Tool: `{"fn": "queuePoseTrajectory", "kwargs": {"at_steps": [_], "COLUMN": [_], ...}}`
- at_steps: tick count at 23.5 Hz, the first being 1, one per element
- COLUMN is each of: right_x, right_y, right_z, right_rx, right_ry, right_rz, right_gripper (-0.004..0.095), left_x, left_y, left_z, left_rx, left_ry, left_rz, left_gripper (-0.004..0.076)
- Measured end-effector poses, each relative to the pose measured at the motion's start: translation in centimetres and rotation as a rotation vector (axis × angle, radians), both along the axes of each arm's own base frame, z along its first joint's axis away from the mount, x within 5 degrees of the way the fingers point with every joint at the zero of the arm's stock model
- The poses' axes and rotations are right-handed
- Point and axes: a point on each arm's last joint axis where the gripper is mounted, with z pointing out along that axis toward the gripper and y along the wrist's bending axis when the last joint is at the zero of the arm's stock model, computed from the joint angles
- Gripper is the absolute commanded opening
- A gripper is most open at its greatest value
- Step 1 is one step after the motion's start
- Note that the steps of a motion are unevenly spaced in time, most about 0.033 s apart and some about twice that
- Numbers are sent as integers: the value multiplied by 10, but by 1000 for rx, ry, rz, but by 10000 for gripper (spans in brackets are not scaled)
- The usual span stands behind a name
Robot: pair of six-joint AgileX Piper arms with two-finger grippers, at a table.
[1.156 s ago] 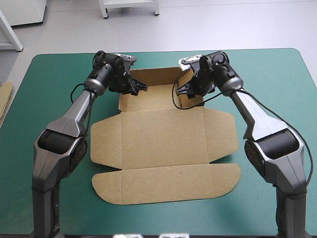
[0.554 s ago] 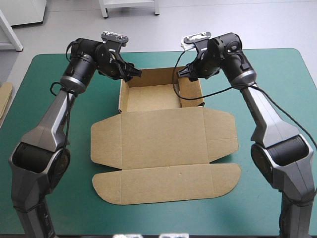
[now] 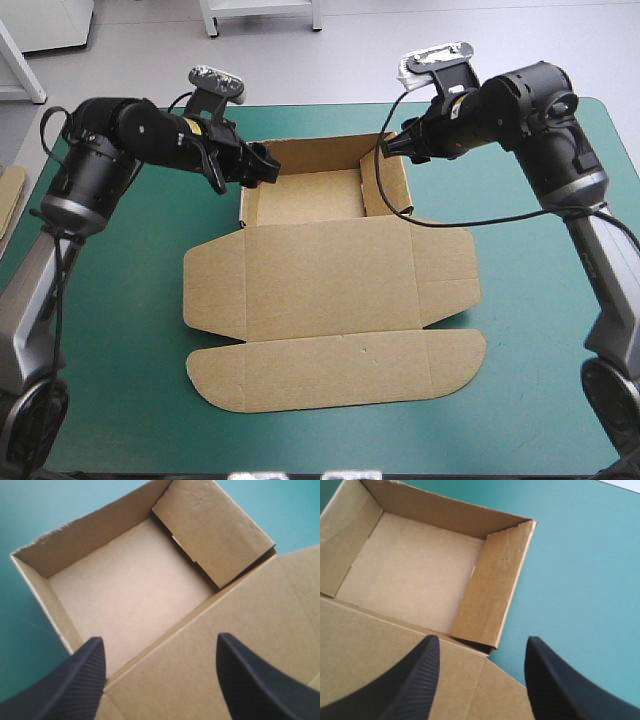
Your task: Fold the box
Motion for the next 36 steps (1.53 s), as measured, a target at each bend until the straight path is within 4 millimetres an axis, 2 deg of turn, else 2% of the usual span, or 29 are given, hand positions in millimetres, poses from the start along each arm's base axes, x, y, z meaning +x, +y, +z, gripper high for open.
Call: {"fn": "queuePoseTrajectory", "kwargs": {"at_steps": [4, 13, 14, 15, 17, 20, 21, 22, 24, 27, 29, 33, 36], "right_x": [-20, -69, -73, -76, -73, -56, -50, -35, -10, 34, 57, 86, 100], "right_y": [-8, -23, -24, -25, -24, -20, -18, -12, -2, 13, 21, 32, 37], "right_z": [-8, -34, -37, -45, -52, -57, -59, -63, -69, -85, -83, -87, -102], "right_rx": [7, 113, 123, 136, 132, 113, 108, 98, 63, -9, -30, -51, -70], "right_ry": [-15, -32, -40, -49, -64, -124, -120, -90, 4, 135, 138, 162, 193], "right_rz": [-2, 9, 8, 4, 7, 3, 1, -10, -31, -67, -83, -94, -101], "right_gripper": [486, 486, 486, 486, 488, 500, 555, 625, 704, 708, 704, 698, 698], "left_x": [-29, -118, -125, -141, -155, -163, -163, -163, -162, -165, -168, -170, -170], "left_y": [12, 48, 51, 57, 64, 68, 69, 70, 72, 74, 78, 81, 81], "left_z": [-14, -40, -43, -51, -63, -80, -82, -86, -86, -84, -81, -78, -78], "left_rx": [-33, -97, -104, -122, -143, -134, -126, -107, -80, -59, -50, -27, -16], "left_ry": [-45, -193, -210, -253, -305, -307, -304, -299, -313, -337, -368, -399, -404], "left_rz": [36, 109, 115, 133, 156, 168, 167, 172, 181, 183, 189, 201, 201], "left_gripper": [463, 463, 463, 462, 463, 463, 463, 463, 463, 463, 463, 463, 463]}}
